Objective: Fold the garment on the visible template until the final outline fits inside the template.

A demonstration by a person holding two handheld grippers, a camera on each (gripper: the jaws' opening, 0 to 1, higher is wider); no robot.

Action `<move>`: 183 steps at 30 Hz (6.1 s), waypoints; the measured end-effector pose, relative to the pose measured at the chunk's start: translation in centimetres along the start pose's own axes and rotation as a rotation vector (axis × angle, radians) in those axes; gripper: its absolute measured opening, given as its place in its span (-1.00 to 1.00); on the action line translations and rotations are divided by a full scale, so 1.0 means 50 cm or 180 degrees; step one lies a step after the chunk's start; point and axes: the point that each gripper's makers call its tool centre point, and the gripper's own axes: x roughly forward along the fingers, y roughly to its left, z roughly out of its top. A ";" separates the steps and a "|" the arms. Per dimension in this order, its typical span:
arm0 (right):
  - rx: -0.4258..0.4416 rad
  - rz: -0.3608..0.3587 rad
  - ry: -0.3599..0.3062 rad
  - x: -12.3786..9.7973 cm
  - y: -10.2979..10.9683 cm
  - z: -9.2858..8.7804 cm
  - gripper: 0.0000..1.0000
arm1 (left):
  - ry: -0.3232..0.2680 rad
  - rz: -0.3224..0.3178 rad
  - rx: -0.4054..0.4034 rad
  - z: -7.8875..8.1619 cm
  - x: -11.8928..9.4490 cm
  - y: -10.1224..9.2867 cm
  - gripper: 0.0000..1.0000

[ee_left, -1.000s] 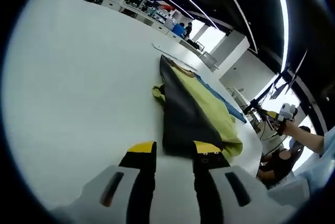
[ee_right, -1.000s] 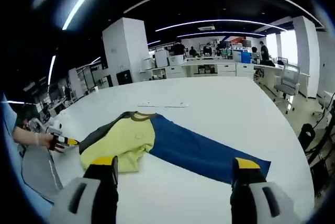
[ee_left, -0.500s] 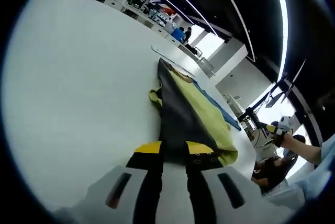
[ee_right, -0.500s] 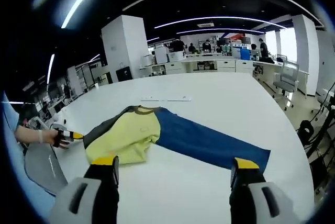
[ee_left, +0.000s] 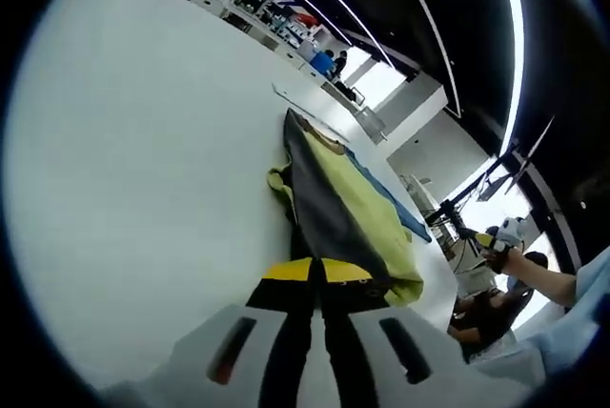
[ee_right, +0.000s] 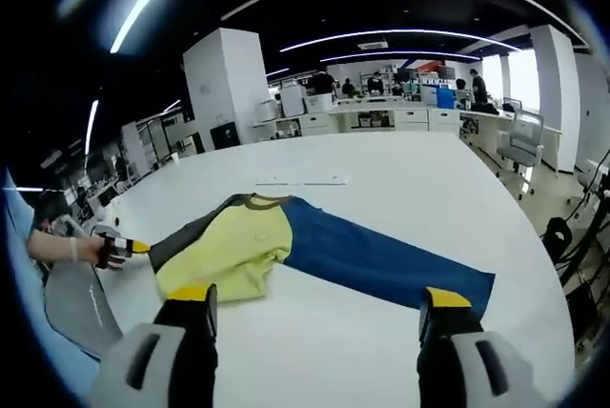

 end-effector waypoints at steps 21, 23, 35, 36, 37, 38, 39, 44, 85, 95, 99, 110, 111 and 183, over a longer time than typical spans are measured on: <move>0.0134 0.0063 -0.0093 0.000 -0.016 -0.019 0.72 | 0.0033 -0.0497 0.0837 0.162 0.087 -0.173 -1.00; 0.0149 0.0057 -0.0110 -0.002 -0.020 -0.021 0.72 | 0.0095 -0.0530 0.0827 0.162 0.110 -0.183 -1.00; 0.0291 0.0031 -0.0137 -0.006 -0.052 -0.057 0.71 | 0.0518 -0.0493 0.0890 0.090 0.230 -0.173 -1.00; 0.0313 0.0035 -0.0158 -0.006 -0.054 -0.056 0.71 | 0.0525 -0.0490 0.0890 0.087 0.236 -0.172 -1.00; 0.0323 0.0033 -0.0162 -0.005 -0.055 -0.056 0.71 | 0.0527 -0.0489 0.0893 0.086 0.238 -0.172 -1.00; 0.0324 0.0037 -0.0168 -0.004 -0.056 -0.056 0.71 | 0.0525 -0.0490 0.0906 0.085 0.241 -0.171 -1.00; 0.0319 0.0034 -0.0168 -0.003 -0.056 -0.055 0.71 | 0.0526 -0.0464 0.0910 0.085 0.244 -0.169 -1.00; 0.0332 0.0037 -0.0170 0.008 -0.057 -0.054 0.71 | 0.0463 -0.0428 0.0864 0.091 0.246 -0.172 -0.79; 0.0278 0.0199 -0.0103 0.039 -0.014 -0.032 0.70 | 0.0801 0.0426 0.1598 0.061 0.096 0.052 -0.59; 0.0330 0.0210 -0.0077 0.044 -0.014 -0.050 0.70 | 0.0938 0.0340 0.1604 0.038 0.104 0.050 -0.63; 0.0352 0.0211 -0.0081 0.047 -0.021 -0.053 0.70 | 0.0952 0.0361 0.1592 0.044 0.104 0.059 -0.70; 0.0345 0.0240 -0.0084 0.061 -0.022 -0.052 0.69 | 0.0982 0.0267 0.1415 0.042 0.084 0.054 -1.00; 0.0343 0.0240 -0.0080 0.063 -0.022 -0.052 0.69 | 0.1006 0.0235 0.1397 0.039 0.080 0.049 -1.00; 0.0140 0.0323 0.0282 0.109 0.091 -0.037 0.80 | -0.0107 0.1915 0.0362 0.356 -0.209 0.502 -1.00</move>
